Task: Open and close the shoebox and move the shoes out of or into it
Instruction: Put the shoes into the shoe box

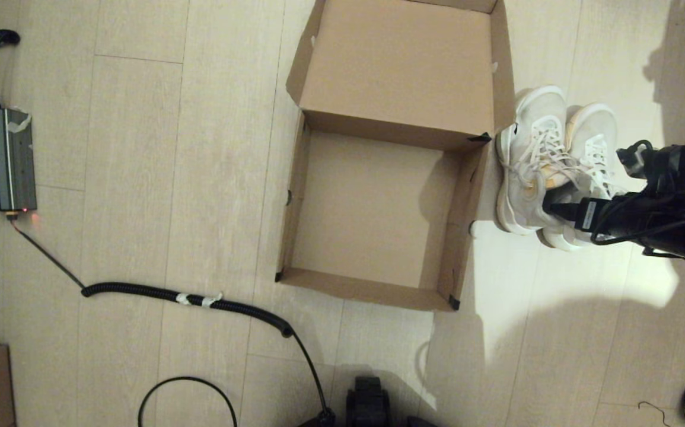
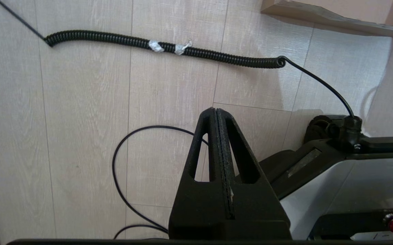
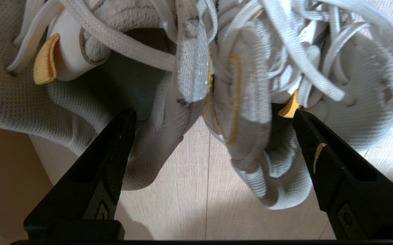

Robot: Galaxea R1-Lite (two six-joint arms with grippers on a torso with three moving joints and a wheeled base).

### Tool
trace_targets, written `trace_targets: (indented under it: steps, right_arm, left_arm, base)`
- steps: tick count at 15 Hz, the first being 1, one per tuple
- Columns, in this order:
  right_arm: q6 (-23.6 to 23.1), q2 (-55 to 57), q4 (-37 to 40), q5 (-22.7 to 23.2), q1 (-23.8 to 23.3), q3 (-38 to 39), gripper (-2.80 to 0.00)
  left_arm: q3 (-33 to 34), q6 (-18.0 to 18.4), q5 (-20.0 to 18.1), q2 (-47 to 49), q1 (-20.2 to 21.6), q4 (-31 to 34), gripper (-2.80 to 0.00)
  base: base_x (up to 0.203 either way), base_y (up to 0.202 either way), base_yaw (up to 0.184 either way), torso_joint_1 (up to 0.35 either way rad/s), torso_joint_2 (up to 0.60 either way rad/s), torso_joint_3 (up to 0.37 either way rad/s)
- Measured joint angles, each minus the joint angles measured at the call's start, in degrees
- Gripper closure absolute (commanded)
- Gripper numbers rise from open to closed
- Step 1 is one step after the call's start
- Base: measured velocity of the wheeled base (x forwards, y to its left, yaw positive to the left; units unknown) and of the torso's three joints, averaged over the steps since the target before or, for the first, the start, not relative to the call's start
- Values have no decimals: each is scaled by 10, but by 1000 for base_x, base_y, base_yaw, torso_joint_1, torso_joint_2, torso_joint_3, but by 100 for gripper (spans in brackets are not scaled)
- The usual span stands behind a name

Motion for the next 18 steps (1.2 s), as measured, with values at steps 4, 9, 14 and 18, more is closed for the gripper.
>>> trace_targets:
  steps: [4, 9, 14, 18]
  right_arm:
    - [15, 21, -4, 0, 7, -3, 0]
    - [42, 61, -30, -3, 7, -46, 0]
    - [52, 4, 92, -2, 7, -105, 0]
    - [64, -129, 364, -2, 7, -196, 0]
  left_arm:
    - [0, 0, 0, 0, 0, 0, 0]
    - [0, 0, 0, 0, 0, -1, 0]
    - [0, 0, 0, 0, 0, -1, 0]
    - [0, 0, 0, 0, 0, -1, 0]
  base:
    - [0, 0, 0, 0, 0, 0]
    - [0, 0, 0, 0, 0, 0]
    - [0, 0, 0, 0, 0, 0]
    - [0, 0, 0, 0, 0, 0]
